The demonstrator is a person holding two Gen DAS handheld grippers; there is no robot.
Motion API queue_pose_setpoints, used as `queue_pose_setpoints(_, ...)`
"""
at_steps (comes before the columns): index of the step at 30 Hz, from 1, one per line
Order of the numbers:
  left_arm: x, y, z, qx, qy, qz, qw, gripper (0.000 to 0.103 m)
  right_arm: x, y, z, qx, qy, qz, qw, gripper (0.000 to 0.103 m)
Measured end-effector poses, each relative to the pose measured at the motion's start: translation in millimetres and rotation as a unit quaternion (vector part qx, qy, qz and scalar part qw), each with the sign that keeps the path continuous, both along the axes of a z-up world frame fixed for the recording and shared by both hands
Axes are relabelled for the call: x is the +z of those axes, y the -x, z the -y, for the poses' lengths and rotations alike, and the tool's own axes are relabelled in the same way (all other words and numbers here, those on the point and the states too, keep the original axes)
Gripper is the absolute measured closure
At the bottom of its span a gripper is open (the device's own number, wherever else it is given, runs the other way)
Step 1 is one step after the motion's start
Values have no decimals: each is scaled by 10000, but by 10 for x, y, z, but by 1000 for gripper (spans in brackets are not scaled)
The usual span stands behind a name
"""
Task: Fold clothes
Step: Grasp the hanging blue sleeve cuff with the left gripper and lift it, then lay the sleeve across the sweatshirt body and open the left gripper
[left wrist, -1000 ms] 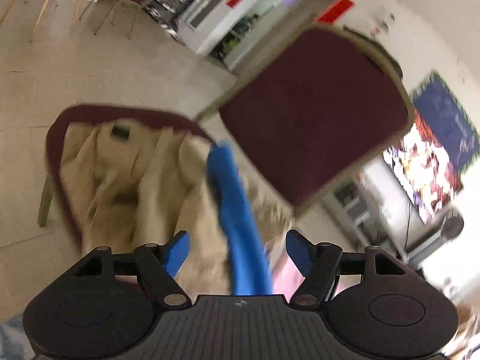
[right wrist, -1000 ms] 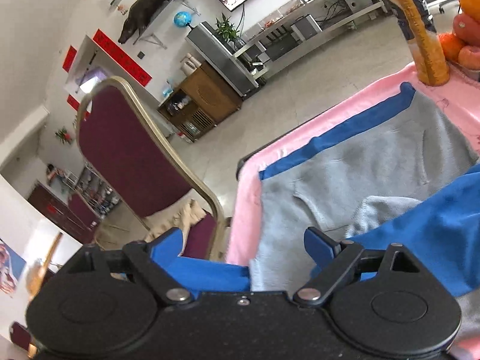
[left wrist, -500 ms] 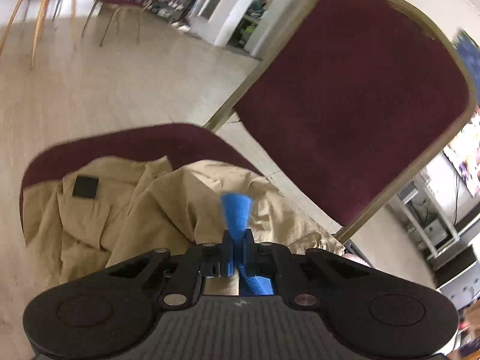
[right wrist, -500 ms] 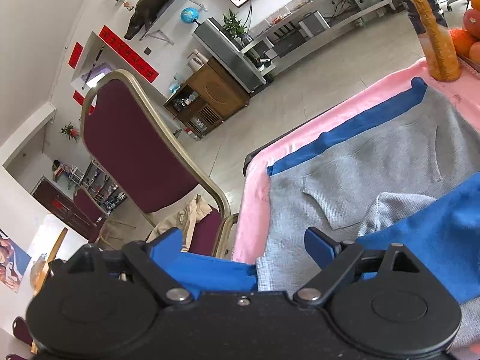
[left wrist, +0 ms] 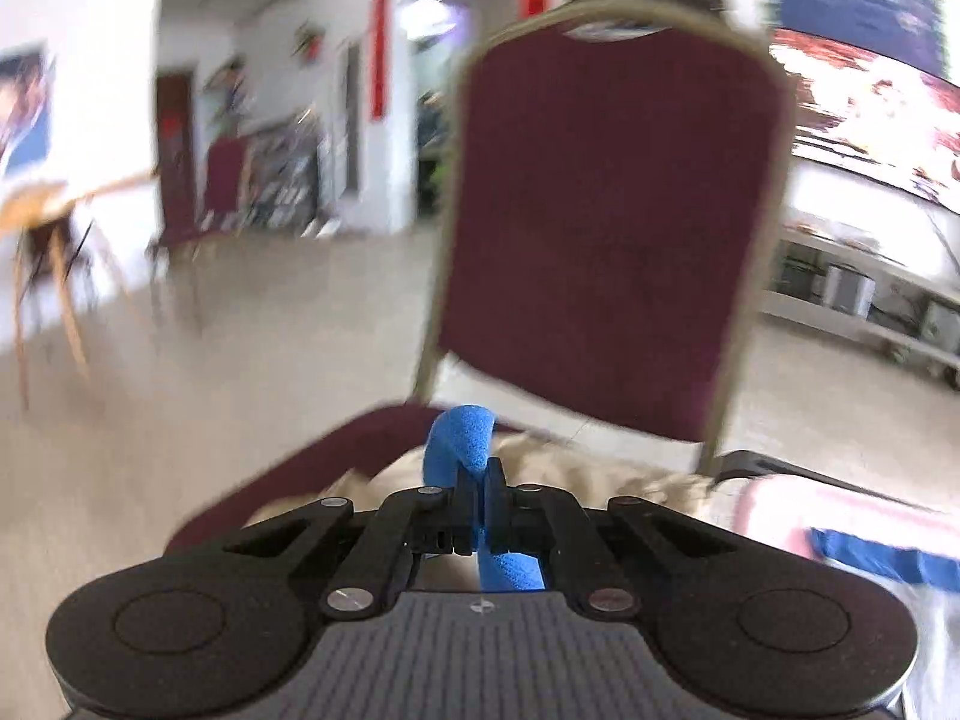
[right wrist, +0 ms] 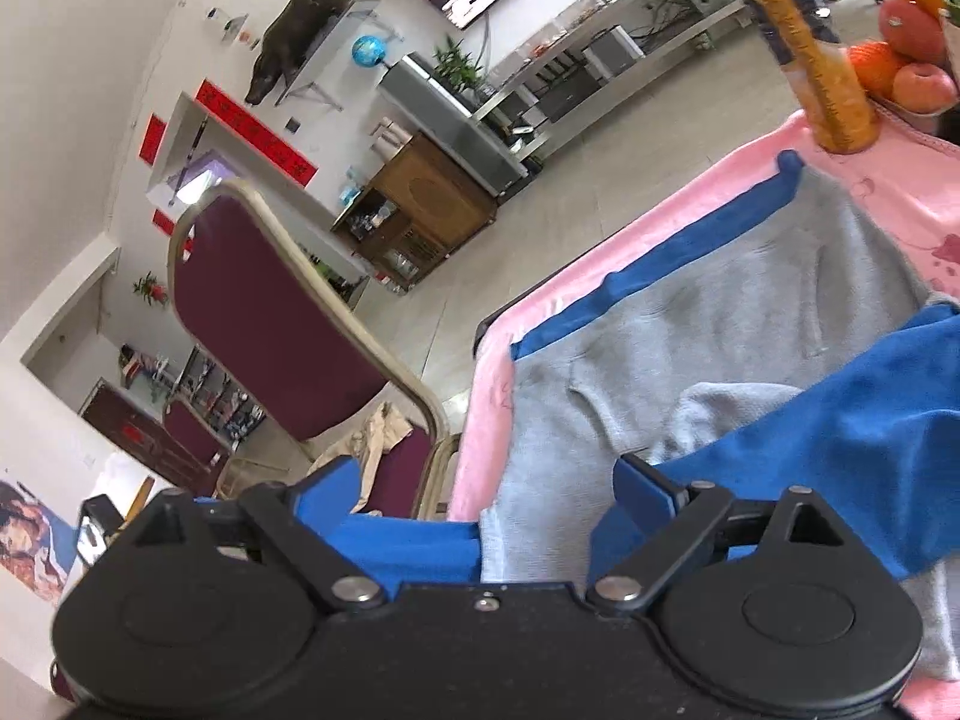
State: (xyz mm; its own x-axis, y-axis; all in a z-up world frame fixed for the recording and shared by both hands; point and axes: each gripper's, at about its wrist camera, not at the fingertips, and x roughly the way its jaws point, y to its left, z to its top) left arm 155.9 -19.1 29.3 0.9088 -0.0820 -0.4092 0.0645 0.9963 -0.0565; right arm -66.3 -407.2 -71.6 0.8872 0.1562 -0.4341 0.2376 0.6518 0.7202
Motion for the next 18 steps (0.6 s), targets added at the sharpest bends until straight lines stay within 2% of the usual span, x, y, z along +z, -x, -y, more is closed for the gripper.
queue_pose_setpoints(3,143,196,253,-240,-426,317,9983,102,-30,126,218,-138,-175,46,9997,11)
queue_pose_setpoints(6,293,628,575,-761,-456,668,9938,102,-38,279,532,-312,-212,70,9993,11)
queue_pose_setpoints(9,375,1081,960,-1352,-498,1041,9841,102,-57,429,896,-503,-81,92,9987,11)
queue_pose_setpoints(12,351,1418,1351,-1894,-518,1282,9721,102,-229,586,1227,-864,-2,133,9962,11)
queue_pose_setpoints(16,131,1715,1947,-2512,-516,1201,9591,102,-506,780,1628,-1333,-11,168,9909,11)
queue_pose_setpoints(18,-142,1773,2289,-2793,-570,892,9544,101,-654,800,1748,-1359,-412,71,9898,11)
